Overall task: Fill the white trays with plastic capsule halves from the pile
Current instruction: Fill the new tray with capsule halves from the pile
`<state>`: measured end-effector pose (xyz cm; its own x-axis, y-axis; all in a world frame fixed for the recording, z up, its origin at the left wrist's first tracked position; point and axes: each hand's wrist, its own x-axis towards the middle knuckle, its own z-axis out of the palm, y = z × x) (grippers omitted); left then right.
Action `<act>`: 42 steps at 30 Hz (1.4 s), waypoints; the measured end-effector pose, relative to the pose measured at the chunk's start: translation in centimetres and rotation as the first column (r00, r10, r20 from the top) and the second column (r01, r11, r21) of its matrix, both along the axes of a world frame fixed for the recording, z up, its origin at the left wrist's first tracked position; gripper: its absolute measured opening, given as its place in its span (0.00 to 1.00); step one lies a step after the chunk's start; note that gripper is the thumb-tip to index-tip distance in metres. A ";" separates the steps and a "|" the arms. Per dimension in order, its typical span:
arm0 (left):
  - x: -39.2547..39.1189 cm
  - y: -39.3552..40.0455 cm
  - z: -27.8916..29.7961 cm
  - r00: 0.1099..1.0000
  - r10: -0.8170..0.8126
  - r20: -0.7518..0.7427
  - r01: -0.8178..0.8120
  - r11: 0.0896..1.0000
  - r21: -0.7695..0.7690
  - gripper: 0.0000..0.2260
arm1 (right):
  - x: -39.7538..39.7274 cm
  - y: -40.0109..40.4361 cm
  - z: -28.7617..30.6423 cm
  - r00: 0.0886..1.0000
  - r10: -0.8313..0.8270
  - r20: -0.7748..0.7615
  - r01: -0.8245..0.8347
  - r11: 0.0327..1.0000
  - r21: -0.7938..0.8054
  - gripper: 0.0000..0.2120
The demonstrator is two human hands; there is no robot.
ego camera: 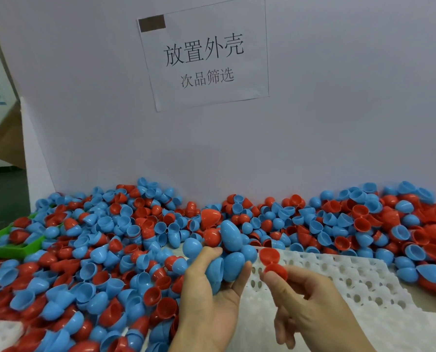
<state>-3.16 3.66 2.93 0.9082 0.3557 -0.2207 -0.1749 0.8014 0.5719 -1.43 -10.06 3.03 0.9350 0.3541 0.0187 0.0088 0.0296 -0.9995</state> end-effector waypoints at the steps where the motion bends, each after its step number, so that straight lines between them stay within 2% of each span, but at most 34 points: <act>1: 0.0 0.0 0.0 1.000 -0.002 0.002 0.002 1.000 0.003 0.05 | -0.2 0.1 0.2 0.999 -0.015 0.030 0.016 1.000 -0.022 0.20; 4: 0.1 0.0 0.0 1.000 -0.001 0.001 0.001 1.000 0.018 0.05 | -0.1 0.0 -0.3 0.970 -0.141 0.196 0.162 0.982 -0.093 0.17; 7: 0.1 0.1 0.0 1.000 0.005 0.005 -0.005 1.000 0.019 0.06 | 0.2 0.0 -1.1 0.887 -0.216 0.408 0.282 0.953 -0.111 0.18; 10: 0.1 0.0 0.0 1.000 0.017 0.010 -0.017 1.000 0.013 0.08 | 0.8 0.2 -2.0 0.678 -0.279 0.680 0.469 0.877 -0.108 0.22; 13: 0.2 -0.1 0.1 0.999 0.039 0.002 -0.039 0.999 0.005 0.14 | 1.0 0.2 -1.9 0.477 -0.252 0.842 0.586 0.805 -0.090 0.27; 18: 0.0 -0.3 0.3 0.999 0.051 -0.003 -0.051 0.999 0.013 0.15 | 1.0 -0.3 -1.3 0.320 -0.226 0.920 0.658 0.752 -0.044 0.25; 22: -0.1 -0.3 0.4 0.998 0.057 -0.009 -0.057 0.998 0.002 0.17 | 1.1 -0.4 -1.2 0.323 -0.223 0.920 0.679 0.732 -0.061 0.26; 26: -0.1 -0.5 0.6 0.997 0.070 -0.013 -0.070 0.998 0.002 0.18 | 1.4 -0.3 -1.5 0.288 -0.207 0.935 0.664 0.747 -0.039 0.23; 29: -0.2 -0.5 0.7 0.997 0.080 -0.008 -0.080 0.997 0.007 0.17 | 1.5 -0.3 -1.6 0.315 -0.178 0.932 0.665 0.742 -0.083 0.22; 34: -0.1 -0.4 0.7 0.996 0.077 -0.041 -0.078 0.997 -0.012 0.05 | 1.5 -0.2 -1.6 0.387 -0.107 0.916 0.655 0.730 -0.192 0.17; 38: 0.1 -0.2 0.4 0.996 0.068 -0.058 -0.070 0.997 -0.022 0.04 | 1.4 0.0 -1.5 0.534 -0.076 0.842 0.615 0.719 -0.325 0.18; 42: 0.2 -0.1 0.1 0.997 0.060 -0.054 -0.061 0.998 -0.020 0.07 | 1.5 0.0 -1.4 0.765 -0.139 0.629 0.531 0.689 -0.493 0.18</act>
